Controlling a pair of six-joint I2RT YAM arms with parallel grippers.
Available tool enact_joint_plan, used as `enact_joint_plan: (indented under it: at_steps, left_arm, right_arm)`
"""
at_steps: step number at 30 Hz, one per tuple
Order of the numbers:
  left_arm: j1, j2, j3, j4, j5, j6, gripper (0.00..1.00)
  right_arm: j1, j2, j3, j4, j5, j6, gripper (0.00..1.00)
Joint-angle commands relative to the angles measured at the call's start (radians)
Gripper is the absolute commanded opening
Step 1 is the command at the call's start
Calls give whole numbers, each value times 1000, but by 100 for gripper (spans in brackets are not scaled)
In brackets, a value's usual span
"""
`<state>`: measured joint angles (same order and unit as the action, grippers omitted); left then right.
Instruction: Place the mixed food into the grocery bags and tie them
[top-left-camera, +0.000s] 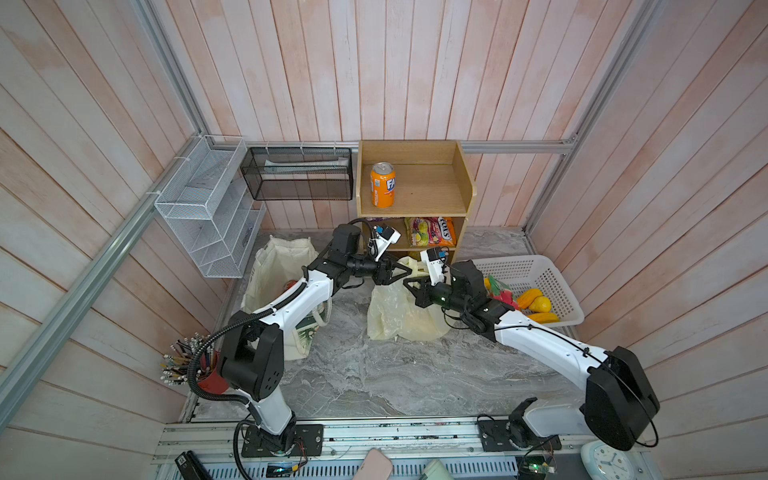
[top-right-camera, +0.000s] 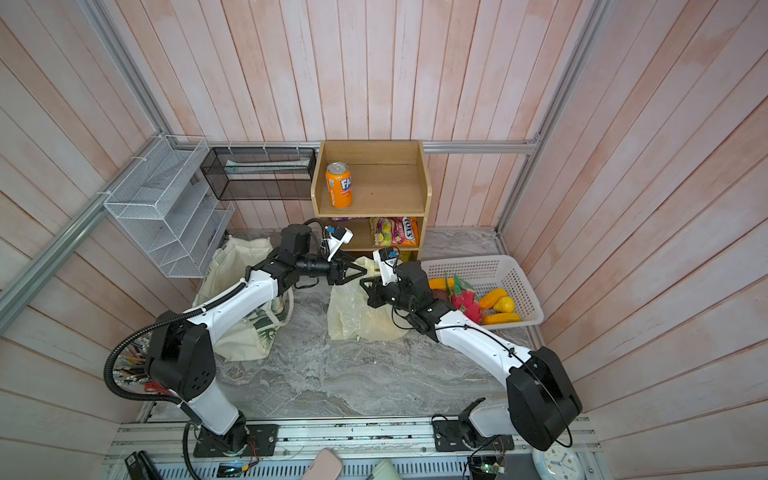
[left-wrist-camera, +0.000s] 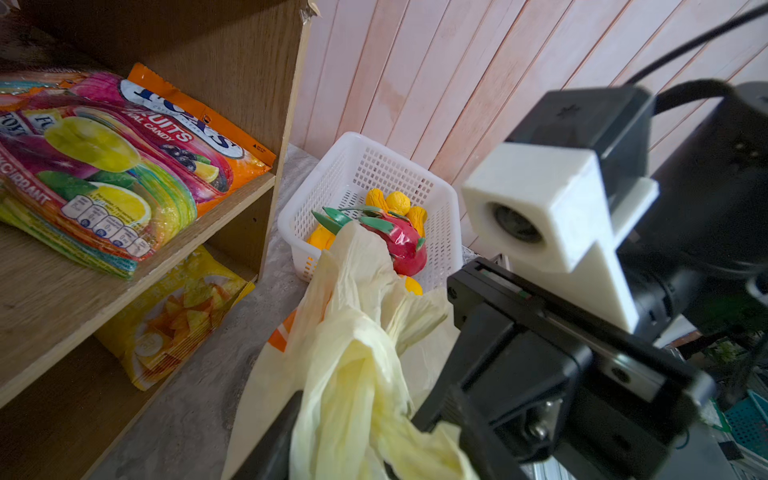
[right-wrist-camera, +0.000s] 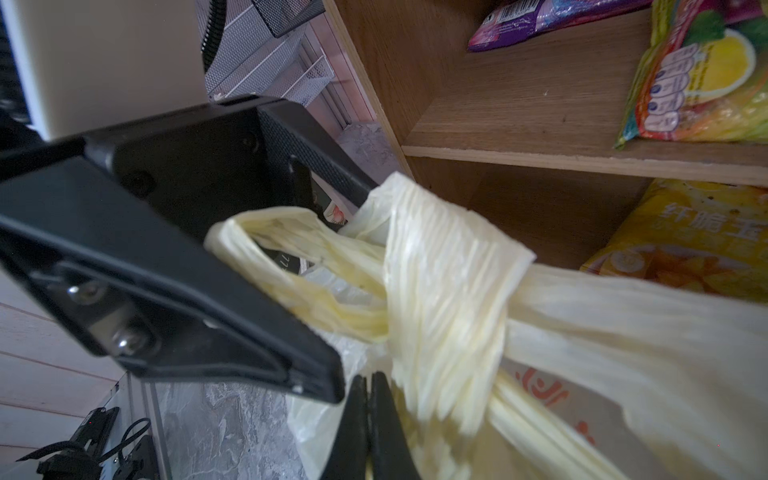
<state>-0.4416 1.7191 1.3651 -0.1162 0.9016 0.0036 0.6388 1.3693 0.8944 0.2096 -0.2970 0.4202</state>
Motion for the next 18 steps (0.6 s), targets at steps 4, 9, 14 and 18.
enact_joint_plan:
  at_steps: [4, 9, 14, 18]
  left_arm:
    - [-18, 22, 59, -16, -55, 29, 55]
    - [-34, 59, 107, -59, -50, 41, 55]
    - [-34, 67, 99, -67, -33, 41, 53]
    - [-33, 66, 94, -96, -33, 55, 53]
  right_arm:
    - [-5, -7, -21, 16, -18, 8, 0]
    - [-7, -9, -23, 16, -16, 8, 0]
    - [-11, -16, -34, 15, -16, 8, 0]
    - [-17, -25, -41, 14, -16, 8, 0]
